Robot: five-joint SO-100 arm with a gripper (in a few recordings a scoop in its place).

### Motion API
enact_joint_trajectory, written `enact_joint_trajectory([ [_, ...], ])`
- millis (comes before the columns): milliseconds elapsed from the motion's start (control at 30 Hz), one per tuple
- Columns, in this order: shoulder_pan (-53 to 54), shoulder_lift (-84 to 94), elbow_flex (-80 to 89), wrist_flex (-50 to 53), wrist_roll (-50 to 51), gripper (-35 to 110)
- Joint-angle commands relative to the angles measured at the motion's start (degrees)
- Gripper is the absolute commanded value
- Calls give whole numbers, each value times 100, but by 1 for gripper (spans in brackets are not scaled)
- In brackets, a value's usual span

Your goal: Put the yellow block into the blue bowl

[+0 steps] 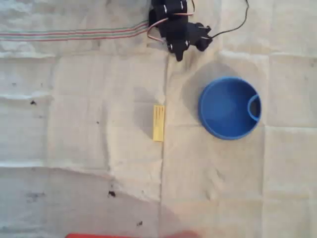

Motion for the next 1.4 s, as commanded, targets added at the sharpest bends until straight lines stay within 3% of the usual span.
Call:
enact_joint_trajectory([
  [0, -9, 53, 97, -132, 35, 0],
  [1367, 18, 53, -193, -132, -9, 0],
])
